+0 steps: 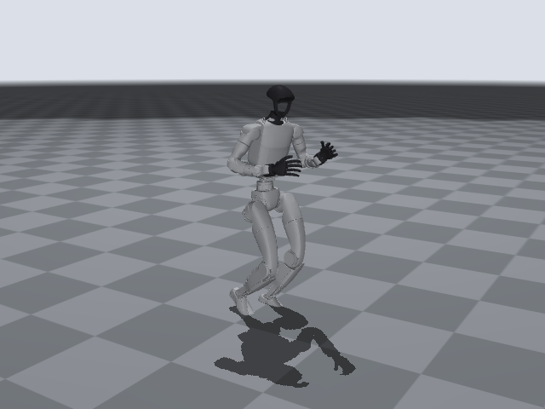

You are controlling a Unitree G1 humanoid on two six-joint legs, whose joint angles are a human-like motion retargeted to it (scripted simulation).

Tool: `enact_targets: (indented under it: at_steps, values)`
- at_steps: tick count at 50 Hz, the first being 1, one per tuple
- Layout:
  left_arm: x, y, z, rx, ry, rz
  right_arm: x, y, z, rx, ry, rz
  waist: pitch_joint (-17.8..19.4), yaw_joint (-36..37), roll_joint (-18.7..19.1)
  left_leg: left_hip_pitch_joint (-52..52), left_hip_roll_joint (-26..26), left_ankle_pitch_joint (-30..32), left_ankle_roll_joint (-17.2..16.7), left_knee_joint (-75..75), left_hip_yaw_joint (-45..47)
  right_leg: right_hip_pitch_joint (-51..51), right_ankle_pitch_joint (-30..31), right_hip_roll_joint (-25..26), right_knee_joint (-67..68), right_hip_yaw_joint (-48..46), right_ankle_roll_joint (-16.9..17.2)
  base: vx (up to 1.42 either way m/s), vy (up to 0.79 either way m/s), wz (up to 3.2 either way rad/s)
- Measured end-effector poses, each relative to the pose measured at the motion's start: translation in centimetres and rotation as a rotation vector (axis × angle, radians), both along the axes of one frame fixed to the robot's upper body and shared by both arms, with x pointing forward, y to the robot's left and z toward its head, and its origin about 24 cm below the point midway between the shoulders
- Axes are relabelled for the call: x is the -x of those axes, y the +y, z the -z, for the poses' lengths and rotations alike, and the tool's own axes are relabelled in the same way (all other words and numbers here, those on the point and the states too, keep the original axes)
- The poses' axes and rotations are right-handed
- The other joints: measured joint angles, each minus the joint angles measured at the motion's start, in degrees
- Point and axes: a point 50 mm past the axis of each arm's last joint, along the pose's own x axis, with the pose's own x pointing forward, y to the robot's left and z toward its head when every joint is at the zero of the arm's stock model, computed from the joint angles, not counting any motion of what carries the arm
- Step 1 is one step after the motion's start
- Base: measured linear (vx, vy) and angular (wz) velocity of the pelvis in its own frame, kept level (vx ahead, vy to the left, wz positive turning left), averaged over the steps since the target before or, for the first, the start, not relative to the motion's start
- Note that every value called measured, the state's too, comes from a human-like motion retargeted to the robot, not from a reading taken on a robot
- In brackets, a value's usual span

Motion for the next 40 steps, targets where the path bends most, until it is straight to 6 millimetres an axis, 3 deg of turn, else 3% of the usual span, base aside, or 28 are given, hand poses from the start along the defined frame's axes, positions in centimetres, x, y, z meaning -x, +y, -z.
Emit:
enact_targets:
  at_steps: [5,10,17,22,28,31,35,40]
  values:
    - [-0.2,-0.7,2.0,0.016,0.116,0.065,0.3,0.5,0.3,-0.029,0.04,-0.054,-0.67,0.91,1.29,0.47,1.92,9.59,-5.59,0.12,-3.33,5.34,2.87,4.83,-15.59,0.57,0.62,0.07,-0.07,0.23]
    - [-0.2,-0.8,3.0,0.022,0.178,0.086,0.4,0.6,0.4,-0.03,0.062,-0.081,-0.31,3.85,2.93,-0.09,5.53,11.2,-8.1,5.76,-5.07,11.16,2.87,8.3,-23.62,-0.72,-0.85,0.04,-0.06,0.03]
    - [-0.1,-0.4,3.7,0.031,0.218,0.077,0.6,0.6,0.6,-0.04,0.086,-0.101,0.28,5.71,3.76,0.18,8.84,9.57,-8.02,10.44,-4.74,15.02,0.96,10.22,-26.39,-1.52,-1.76,0.01,-0.01,0.01]
    - [0.1,-0.2,4.9,0.031,0.286,0.077,0.2,0.8,0.3,-0.02,0.087,-0.13,0.55,5.53,3.95,0.46,10.56,7.07,-6.09,13.3,-3.95,15.93,-0.63,10.75,-26.25,-0.97,-2.04,0.0,0.0,0.0]
    - [-0.1,-0.2,3.8,-0.074,0.224,0.048,-0.5,0.8,0.0,0.009,0.092,-0.145,1.93,6.0,4.44,-2.13,12.27,3.24,-5.58,18.6,-3.84,15.13,-6.97,11.0,-24.26,-0.76,-3.92,0.0,0.0,0.0]
    - [-0.4,-0.2,3.5,-0.091,0.209,0.054,-0.8,0.9,0.9,-0.009,0.141,-0.147,1.36,6.54,4.44,-2.85,11.69,4.73,-6.01,15.88,-4.08,14.57,-4.12,10.67,-26.54,-0.63,-2.98,0.01,0.02,-0.01]
    - [-0.3,-0.7,4.1,-0.089,0.237,0.091,-0.8,1.8,2.3,-0.026,0.215,-0.183,0.31,6.39,3.73,-1.54,8.57,9.18,-7.86,6.9,-5.07,13.01,4.89,9.57,-28.45,0.71,0.73,0.01,0.07,-0.01]
    - [-0.2,-1.6,4.7,-0.116,0.278,0.151,-0.8,2.8,2.2,0.001,0.22,-0.251,0.13,4.49,0.81,2.42,2.26,10.23,-7.46,-3.99,-6.35,9.2,4.83,4.9,-20.56,2.27,2.59,0.02,0.07,0.09]
